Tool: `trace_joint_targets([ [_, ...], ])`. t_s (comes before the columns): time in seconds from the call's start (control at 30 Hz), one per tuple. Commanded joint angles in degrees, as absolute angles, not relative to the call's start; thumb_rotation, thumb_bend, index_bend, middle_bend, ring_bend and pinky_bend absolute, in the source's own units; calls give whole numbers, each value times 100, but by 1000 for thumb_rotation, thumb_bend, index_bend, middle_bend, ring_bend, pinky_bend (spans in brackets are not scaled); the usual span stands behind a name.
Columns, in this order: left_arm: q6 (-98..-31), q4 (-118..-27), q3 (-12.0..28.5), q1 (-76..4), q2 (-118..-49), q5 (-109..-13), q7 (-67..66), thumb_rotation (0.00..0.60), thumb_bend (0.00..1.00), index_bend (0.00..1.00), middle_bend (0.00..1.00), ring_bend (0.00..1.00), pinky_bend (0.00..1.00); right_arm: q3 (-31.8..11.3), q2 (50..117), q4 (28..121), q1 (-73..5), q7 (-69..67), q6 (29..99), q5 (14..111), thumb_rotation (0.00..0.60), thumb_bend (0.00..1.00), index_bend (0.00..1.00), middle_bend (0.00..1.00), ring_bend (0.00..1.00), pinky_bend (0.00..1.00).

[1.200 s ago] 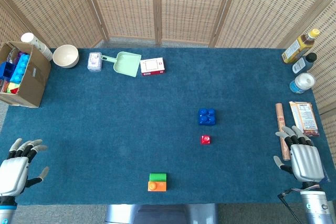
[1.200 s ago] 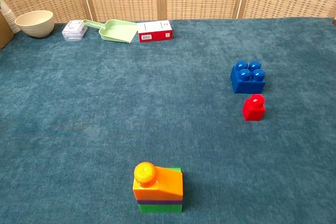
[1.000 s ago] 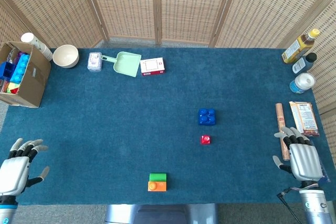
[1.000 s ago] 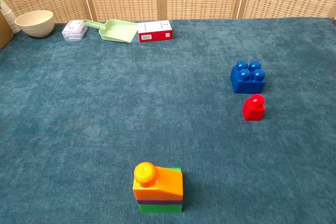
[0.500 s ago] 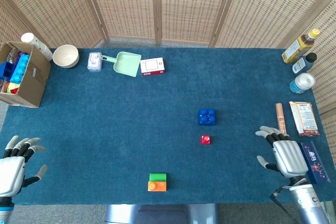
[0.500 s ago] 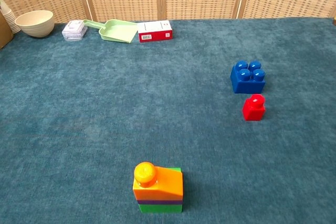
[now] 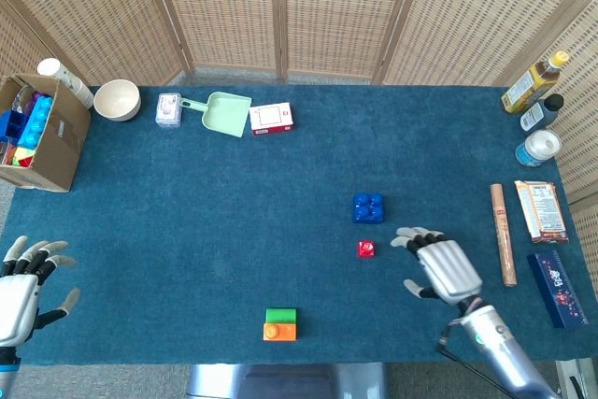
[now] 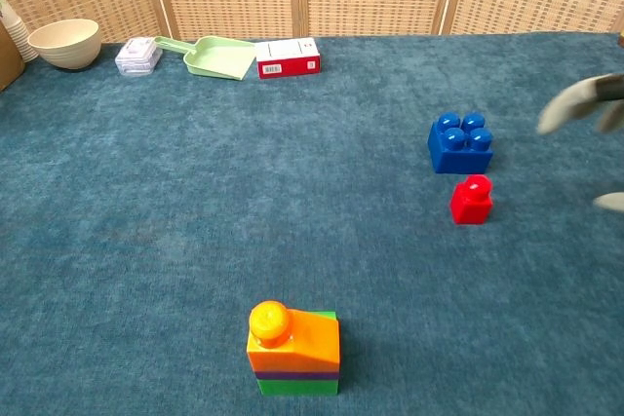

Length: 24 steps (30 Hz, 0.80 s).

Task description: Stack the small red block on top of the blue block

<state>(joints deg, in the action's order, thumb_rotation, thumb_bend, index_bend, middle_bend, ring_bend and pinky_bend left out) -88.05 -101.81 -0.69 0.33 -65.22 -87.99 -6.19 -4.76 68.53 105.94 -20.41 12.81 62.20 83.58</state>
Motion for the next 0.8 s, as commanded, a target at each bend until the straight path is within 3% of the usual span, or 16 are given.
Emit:
trace_joint_targets([
  [0.03,-8792,-10171,-56,16,-6532,-8804,-615,600,366,391,259,195,32,-626,7224,10545,-2369,1747,5897,7969,600,236,288,227,213,302],
  [0.4,-8762,-10023,-27,-1,-6538,-8752,-440,600,366,395,258,195,30,-830,7906,10295,-2909,2972,5693,6935,600,236,303,223,212,303],
  [0.8,-8734,-9891,-18,-41,-6586,-8790,-294,600,365,395,258,195,29,-820,8193,10203,-3217,3722,5841,6157,600,233,314,206,175,303],
])
